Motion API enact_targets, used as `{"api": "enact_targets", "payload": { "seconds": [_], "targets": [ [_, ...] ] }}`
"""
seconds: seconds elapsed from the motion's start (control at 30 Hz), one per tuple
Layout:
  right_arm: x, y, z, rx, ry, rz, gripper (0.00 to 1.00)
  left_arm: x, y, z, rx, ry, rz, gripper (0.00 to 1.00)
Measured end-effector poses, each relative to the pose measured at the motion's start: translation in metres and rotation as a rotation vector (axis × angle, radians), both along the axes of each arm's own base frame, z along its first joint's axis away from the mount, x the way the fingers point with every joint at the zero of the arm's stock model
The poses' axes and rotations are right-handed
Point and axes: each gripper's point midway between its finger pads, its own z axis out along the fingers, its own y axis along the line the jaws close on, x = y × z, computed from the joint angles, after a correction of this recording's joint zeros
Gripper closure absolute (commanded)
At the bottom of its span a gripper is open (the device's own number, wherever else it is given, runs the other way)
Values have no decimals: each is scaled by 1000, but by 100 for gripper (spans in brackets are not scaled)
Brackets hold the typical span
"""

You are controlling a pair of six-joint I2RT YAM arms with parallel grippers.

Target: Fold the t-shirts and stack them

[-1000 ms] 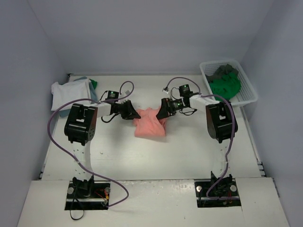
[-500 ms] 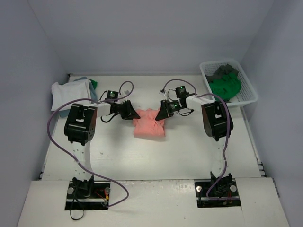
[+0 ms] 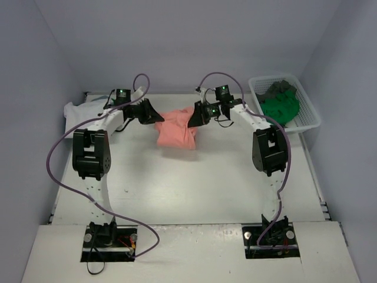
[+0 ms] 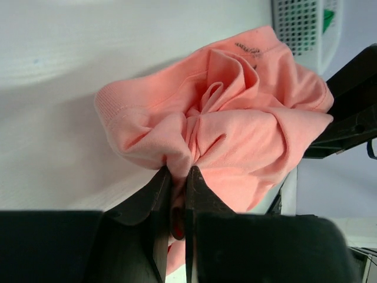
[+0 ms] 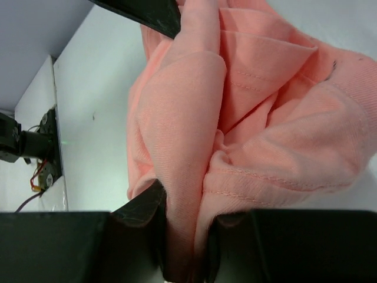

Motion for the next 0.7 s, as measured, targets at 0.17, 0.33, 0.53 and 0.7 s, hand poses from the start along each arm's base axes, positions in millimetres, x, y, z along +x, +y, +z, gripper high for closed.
{"api": "enact_targets", "payload": {
  "seconds": [0.17, 0.33, 0.53, 0.7],
  "targets": [
    [21, 12, 31, 41, -54, -4, 100, 7, 12, 41, -24, -71, 16, 100],
    [40, 38, 18, 55, -22, 8, 100, 10, 34, 59, -40, -86, 54, 100],
    [40, 95, 6, 71, -26, 65, 100, 13, 87, 65, -48, -40, 144, 100],
    [22, 134, 26, 79, -94, 109, 100, 10, 132, 68, -33, -19, 212, 100]
  ]
}}
